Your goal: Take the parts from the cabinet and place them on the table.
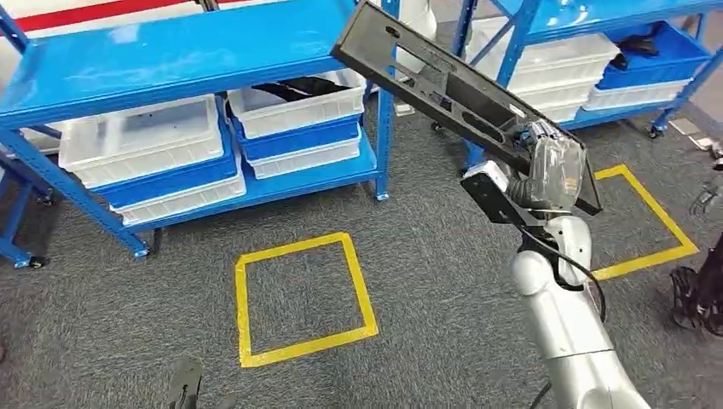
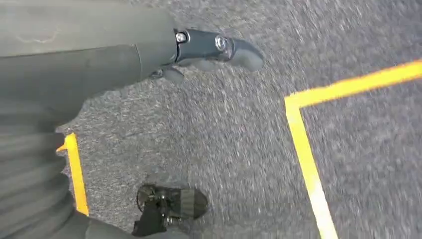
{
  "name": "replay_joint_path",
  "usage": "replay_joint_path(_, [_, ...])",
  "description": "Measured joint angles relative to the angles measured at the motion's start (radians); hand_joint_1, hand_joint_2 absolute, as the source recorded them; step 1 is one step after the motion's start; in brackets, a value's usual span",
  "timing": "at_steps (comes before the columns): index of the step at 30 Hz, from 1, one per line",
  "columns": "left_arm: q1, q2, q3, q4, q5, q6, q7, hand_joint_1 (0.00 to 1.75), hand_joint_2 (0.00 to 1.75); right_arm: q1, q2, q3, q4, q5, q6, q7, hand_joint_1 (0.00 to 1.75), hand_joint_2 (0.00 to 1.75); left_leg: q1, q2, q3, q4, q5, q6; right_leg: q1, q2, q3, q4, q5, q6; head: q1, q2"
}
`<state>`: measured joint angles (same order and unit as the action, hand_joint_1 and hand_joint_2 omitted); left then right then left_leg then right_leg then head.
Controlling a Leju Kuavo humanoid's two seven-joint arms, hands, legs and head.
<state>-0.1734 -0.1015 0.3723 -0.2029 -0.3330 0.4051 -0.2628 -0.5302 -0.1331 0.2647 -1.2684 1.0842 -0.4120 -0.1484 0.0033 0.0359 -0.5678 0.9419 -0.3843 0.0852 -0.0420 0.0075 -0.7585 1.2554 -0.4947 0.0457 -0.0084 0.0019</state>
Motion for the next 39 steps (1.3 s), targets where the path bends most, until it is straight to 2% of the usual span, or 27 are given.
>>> replay_joint_path(2, [0.000, -0.005, 0.000, 0.000, 0.000, -0.002, 0.000, 0.00, 1.75, 0.001, -0.004, -0.001, -0.001, 0.001, 0.000, 0.000, 1.75, 1.75, 0.007, 0.026, -0.012, 0.024, -0.012, -0.021, -0.008, -0.019, 0.078, -0.145, 0.058, 0.031, 0.000, 0.000])
replay_joint_path(3, [-0.001, -0.005, 0.000, 0.000, 0.000, -0.003, 0.000, 0.00, 1.75, -0.001, -0.004, -0.001, -0.002, 0.001, 0.000, 0.000, 1.75, 1.75, 0.011, 0.037, -0.020, 0.043, -0.021, -0.034, -0.012, -0.045, 0.130, -0.237, 0.084, 0.043, 0.000, 0.000])
replay_joint_path(4, [-0.003, -0.001, 0.000, -0.001, 0.000, -0.003, 0.000, 0.00, 1.75, -0.001, -0.003, -0.001, -0.002, 0.001, 0.000, 0.000, 1.75, 1.75, 0.007, 0.045, -0.029, 0.059, -0.029, -0.047, -0.003, -0.068, 0.127, -0.228, 0.071, 0.027, -0.001, 0.000])
replay_joint_path(5, [-0.003, 0.000, 0.000, 0.000, 0.000, -0.003, 0.000, 0.00, 1.75, -0.003, -0.003, -0.001, -0.006, 0.002, 0.001, 0.001, 1.75, 1.75, 0.001, 0.059, -0.038, 0.084, -0.042, -0.060, 0.005, -0.057, 0.121, -0.239, 0.082, 0.018, 0.004, 0.000])
replay_joint_path(6, [-0.002, -0.001, 0.000, -0.001, 0.000, -0.003, -0.002, 0.00, 1.75, -0.003, -0.003, -0.001, -0.007, 0.005, 0.004, 0.000, 1.75, 1.75, 0.001, 0.061, -0.039, 0.079, -0.041, -0.065, 0.002, -0.048, 0.121, -0.226, 0.081, 0.001, -0.004, 0.000])
replay_joint_path(8, [-0.001, -0.004, -0.001, 0.000, -0.002, -0.008, -0.001, 0.00, 1.75, -0.003, -0.009, -0.003, -0.008, 0.013, 0.011, 0.003, 1.75, 1.75, 0.007, 0.083, -0.035, 0.081, -0.039, -0.074, 0.006, -0.025, 0.112, -0.227, 0.086, -0.016, -0.008, 0.000])
replay_joint_path(9, [-0.002, -0.005, -0.001, 0.000, -0.002, -0.009, -0.002, 0.00, 1.75, -0.003, -0.010, -0.003, -0.010, 0.016, 0.017, 0.004, 1.75, 1.75, 0.016, 0.071, -0.039, 0.087, -0.046, -0.080, -0.004, -0.015, 0.112, -0.229, 0.092, -0.025, -0.007, 0.000])
replay_joint_path(10, [-0.001, -0.005, -0.002, 0.000, -0.003, -0.009, -0.002, 0.00, 1.75, -0.002, -0.013, -0.003, -0.011, 0.017, 0.018, 0.006, 1.75, 1.75, 0.019, 0.025, -0.044, 0.109, -0.074, -0.088, -0.004, -0.005, 0.110, -0.229, 0.095, -0.030, -0.009, 0.000])
replay_joint_path(12, [0.003, -0.006, -0.003, 0.000, -0.003, -0.013, -0.002, 0.00, 1.75, -0.001, -0.014, -0.003, -0.011, 0.018, 0.019, 0.008, 1.75, 1.75, 0.019, -0.026, -0.095, 0.249, -0.174, -0.092, -0.001, 0.012, 0.106, -0.229, 0.101, -0.039, -0.011, 0.000])
replay_joint_path(14, [0.008, -0.006, -0.004, 0.000, -0.003, -0.016, 0.001, 0.00, 1.75, 0.002, -0.016, -0.002, -0.011, 0.019, 0.022, 0.009, 1.75, 1.75, 0.019, -0.031, -0.149, 0.387, -0.233, -0.089, 0.008, 0.034, 0.098, -0.229, 0.107, -0.047, -0.010, 0.000])
replay_joint_path(15, [0.011, -0.007, -0.005, 0.001, -0.003, -0.018, 0.003, 0.00, 1.75, 0.005, -0.017, -0.002, -0.011, 0.019, 0.024, 0.009, 1.75, 1.75, 0.019, -0.031, -0.151, 0.398, -0.230, -0.084, 0.011, 0.045, 0.094, -0.229, 0.112, -0.051, -0.011, 0.000])
replay_joint_path(16, [0.014, -0.008, -0.005, 0.001, -0.002, -0.018, 0.005, 0.00, 1.75, 0.007, -0.017, -0.002, -0.011, 0.019, 0.026, 0.009, 1.75, 1.75, 0.018, -0.033, -0.129, 0.363, -0.207, -0.075, 0.014, 0.059, 0.090, -0.229, 0.117, -0.051, -0.011, 0.000])
replay_joint_path(18, [0.016, -0.008, -0.005, 0.001, -0.001, -0.018, 0.007, 0.00, 1.75, 0.005, -0.017, -0.002, -0.011, 0.019, 0.031, 0.009, 1.75, 1.75, 0.011, -0.060, -0.028, 0.193, -0.131, -0.046, 0.021, 0.086, 0.085, -0.229, 0.127, -0.049, -0.011, 0.000])
replay_joint_path(19, [0.015, -0.006, -0.005, 0.001, 0.000, -0.018, 0.007, 0.00, 1.75, 0.003, -0.017, -0.002, -0.011, 0.020, 0.035, 0.009, 1.75, 1.75, 0.006, -0.113, 0.016, 0.114, -0.117, -0.023, 0.014, 0.093, 0.084, -0.230, 0.132, -0.049, -0.010, 0.000])
replay_joint_path(20, [0.017, -0.003, -0.005, 0.001, 0.000, -0.019, 0.008, 0.00, 1.75, -0.001, -0.018, -0.002, -0.011, 0.020, 0.037, 0.009, 1.75, 1.75, 0.002, -0.114, 0.016, 0.117, -0.122, -0.024, 0.020, 0.101, 0.084, -0.235, 0.138, -0.039, -0.005, 0.000])
replay_joint_path(23, [0.017, -0.006, -0.005, 0.001, -0.002, -0.021, 0.008, 0.00, 1.75, -0.001, -0.018, -0.001, -0.008, 0.020, 0.039, 0.010, 1.75, 1.75, -0.014, -0.089, 0.015, 0.104, -0.106, -0.007, 0.006, 0.130, 0.080, -0.248, 0.156, -0.017, -0.011, 0.000])
replay_joint_path(24, [0.017, -0.010, -0.006, 0.001, -0.004, -0.023, 0.008, 0.00, 1.75, 0.000, -0.021, -0.001, -0.008, 0.022, 0.039, 0.013, 1.75, 1.75, -0.015, -0.073, 0.024, 0.072, -0.084, 0.006, 0.021, 0.141, 0.079, -0.268, 0.172, -0.007, -0.010, 0.000])
replay_joint_path(25, [0.015, -0.012, -0.007, 0.000, -0.006, -0.023, 0.008, 0.00, 1.75, 0.002, -0.023, -0.001, -0.008, 0.024, 0.039, 0.014, 1.75, 1.75, -0.004, -0.058, 0.034, 0.042, -0.059, -0.001, 0.021, 0.083, 0.062, -0.247, 0.160, -0.017, -0.008, 0.000])
replay_joint_path(26, [0.016, -0.016, -0.007, 0.001, -0.010, -0.023, 0.008, 0.00, 1.75, -0.002, -0.027, -0.001, -0.008, 0.026, 0.039, 0.015, 1.75, 1.75, -0.005, -0.050, 0.031, 0.031, -0.052, 0.005, 0.027, 0.047, 0.041, -0.206, 0.125, -0.027, -0.005, 0.000])
replay_joint_path(28, [0.019, -0.019, -0.007, 0.001, -0.013, -0.022, 0.011, 0.00, 1.75, -0.001, -0.027, 0.001, -0.009, 0.027, 0.039, 0.018, 1.75, 1.75, -0.006, -0.019, 0.017, 0.031, -0.042, -0.002, 0.022, 0.013, -0.019, -0.049, 0.046, -0.036, 0.002, 0.000])
replay_joint_path(30, [0.020, -0.022, -0.008, 0.001, -0.014, -0.021, 0.011, 0.00, 1.75, 0.013, -0.036, 0.000, -0.009, 0.026, 0.040, 0.020, 1.75, 1.75, -0.005, 0.009, 0.003, 0.033, -0.035, -0.012, 0.013, 0.002, -0.039, 0.036, 0.010, -0.021, 0.003, 0.000])
replay_joint_path(32, [0.021, -0.024, -0.008, 0.001, -0.022, -0.022, 0.011, 0.00, 1.75, 0.023, -0.051, -0.002, -0.009, 0.022, 0.040, 0.022, 1.75, 1.75, -0.002, 0.038, -0.005, 0.037, -0.032, -0.020, 0.002, -0.012, 0.045, -0.072, 0.035, 0.006, 0.002, 0.000])
replay_joint_path(33, [0.021, -0.024, -0.009, 0.001, -0.024, -0.024, 0.011, 0.00, 1.75, 0.025, -0.055, -0.004, -0.010, 0.018, 0.040, 0.022, 1.75, 1.75, 0.001, 0.051, -0.010, 0.047, -0.035, -0.026, -0.003, -0.034, 0.108, -0.169, 0.058, 0.021, 0.002, 0.000])
replay_joint_path(34, [0.020, -0.024, -0.009, 0.001, -0.025, -0.024, 0.011, 0.00, 1.75, 0.026, -0.058, -0.004, -0.011, 0.016, 0.040, 0.023, 1.75, 1.75, -0.003, 0.064, -0.016, 0.067, -0.044, -0.039, -0.004, -0.079, 0.152, -0.252, 0.053, 0.024, 0.003, 0.000])
replay_joint_path(35, [0.020, -0.017, -0.009, 0.000, -0.025, -0.024, 0.011, 0.00, 1.75, 0.028, -0.059, -0.004, -0.013, 0.015, 0.040, 0.023, 1.75, 1.75, -0.011, 0.075, -0.025, 0.072, -0.048, -0.047, 0.008, -0.100, 0.151, -0.227, 0.057, 0.017, 0.004, 0.000])
replay_joint_path(36, [0.022, -0.021, -0.009, 0.000, -0.026, -0.024, 0.010, 0.00, 1.75, 0.032, -0.061, -0.005, -0.016, 0.015, 0.040, 0.024, 1.75, 1.75, -0.011, 0.085, -0.026, 0.086, -0.052, -0.052, 0.007, -0.077, 0.142, -0.229, 0.059, 0.003, -0.002, 0.000])
replay_joint_path(39, [0.022, -0.023, -0.010, 0.000, -0.033, -0.024, 0.011, 0.00, 1.75, 0.044, -0.071, -0.010, -0.018, 0.014, 0.041, 0.024, 1.75, 1.75, -0.002, 0.118, -0.027, 0.095, -0.055, -0.055, 0.003, -0.040, 0.134, -0.223, 0.065, -0.016, -0.008, 0.000])
